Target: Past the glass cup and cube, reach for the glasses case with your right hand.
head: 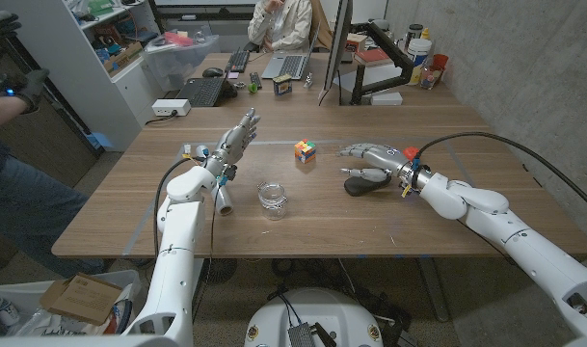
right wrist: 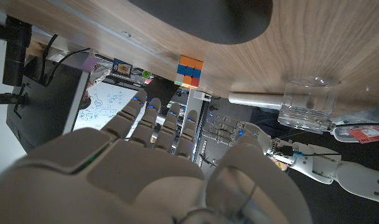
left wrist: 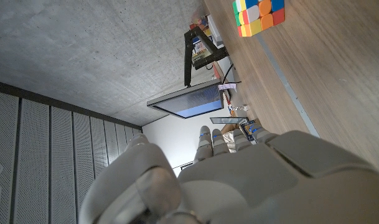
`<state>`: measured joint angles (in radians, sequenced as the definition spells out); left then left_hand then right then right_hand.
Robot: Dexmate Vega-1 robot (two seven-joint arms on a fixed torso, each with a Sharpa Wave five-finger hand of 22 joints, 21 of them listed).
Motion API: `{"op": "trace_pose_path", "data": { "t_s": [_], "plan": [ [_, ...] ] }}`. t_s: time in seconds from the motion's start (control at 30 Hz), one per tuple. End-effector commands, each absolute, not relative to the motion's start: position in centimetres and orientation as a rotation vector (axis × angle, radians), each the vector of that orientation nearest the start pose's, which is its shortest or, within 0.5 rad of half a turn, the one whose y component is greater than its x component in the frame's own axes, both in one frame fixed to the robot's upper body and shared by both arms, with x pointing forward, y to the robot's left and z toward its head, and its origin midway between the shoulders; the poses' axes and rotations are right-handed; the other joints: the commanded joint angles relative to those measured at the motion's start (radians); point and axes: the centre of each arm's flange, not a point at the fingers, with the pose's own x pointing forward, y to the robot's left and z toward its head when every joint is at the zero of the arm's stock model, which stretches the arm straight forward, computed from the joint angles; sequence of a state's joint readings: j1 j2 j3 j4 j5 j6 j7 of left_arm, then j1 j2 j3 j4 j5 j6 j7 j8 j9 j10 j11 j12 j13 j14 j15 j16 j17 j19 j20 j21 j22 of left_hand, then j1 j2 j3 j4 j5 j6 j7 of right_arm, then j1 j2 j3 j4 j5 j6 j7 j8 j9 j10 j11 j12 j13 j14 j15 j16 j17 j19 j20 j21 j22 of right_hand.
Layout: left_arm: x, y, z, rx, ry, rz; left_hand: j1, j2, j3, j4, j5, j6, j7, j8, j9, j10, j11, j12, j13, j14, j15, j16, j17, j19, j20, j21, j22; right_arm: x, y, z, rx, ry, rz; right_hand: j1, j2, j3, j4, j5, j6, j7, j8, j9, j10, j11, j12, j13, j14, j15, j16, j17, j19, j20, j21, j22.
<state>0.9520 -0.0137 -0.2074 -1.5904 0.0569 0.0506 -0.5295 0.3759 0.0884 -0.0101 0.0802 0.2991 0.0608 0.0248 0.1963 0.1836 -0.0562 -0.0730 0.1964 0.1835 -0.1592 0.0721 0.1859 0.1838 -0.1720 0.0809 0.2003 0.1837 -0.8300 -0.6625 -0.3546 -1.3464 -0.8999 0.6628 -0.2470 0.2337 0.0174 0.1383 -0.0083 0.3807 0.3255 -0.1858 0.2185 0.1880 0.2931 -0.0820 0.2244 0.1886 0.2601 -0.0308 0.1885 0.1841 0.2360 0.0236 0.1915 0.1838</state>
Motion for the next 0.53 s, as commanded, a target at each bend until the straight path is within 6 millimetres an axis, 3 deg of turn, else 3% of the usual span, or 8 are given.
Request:
{"op": "trace_pose_path", "data": {
  "t_s": [0.03, 0.53],
  "plan": [
    [61.78, 26.85, -0.48, 0.136, -0.556, -0.304, 0.003, 0.009, -0.005, 0.005, -0.006, 0.005, -0.006, 0.002, 0.003, -0.005, -0.004, 0.0, 0.005, -0.011, -0.005, -0.002, 0.002, -0.053, 0.005, -0.001, 0.005, 60.43, -24.75, -3.9, -1.539, -1.043, 0.203, 0.002, 0.006, 0.0, -0.002, -0.001, 0.011, 0.002, 0.005, 0.003, 0.011, 0.0, 0.002, 0.002, 0.004, -0.01, 0.0, 0.001, -0.008, -0.002, 0.003, 0.006],
    [61.99, 26.41, -0.31, 0.141, -0.551, -0.31, 0.003, 0.01, -0.007, 0.006, -0.007, 0.004, -0.006, 0.002, 0.003, -0.006, -0.003, 0.001, 0.005, -0.016, -0.011, -0.001, 0.003, -0.059, 0.006, -0.001, 0.005, 60.65, -24.9, -4.03, -1.534, -1.038, 0.205, 0.002, 0.011, 0.0, -0.002, -0.004, 0.024, 0.002, 0.006, 0.003, 0.015, -0.001, 0.004, 0.002, 0.007, -0.017, 0.002, 0.002, -0.01, 0.0, 0.005, 0.006]
  ]
}}
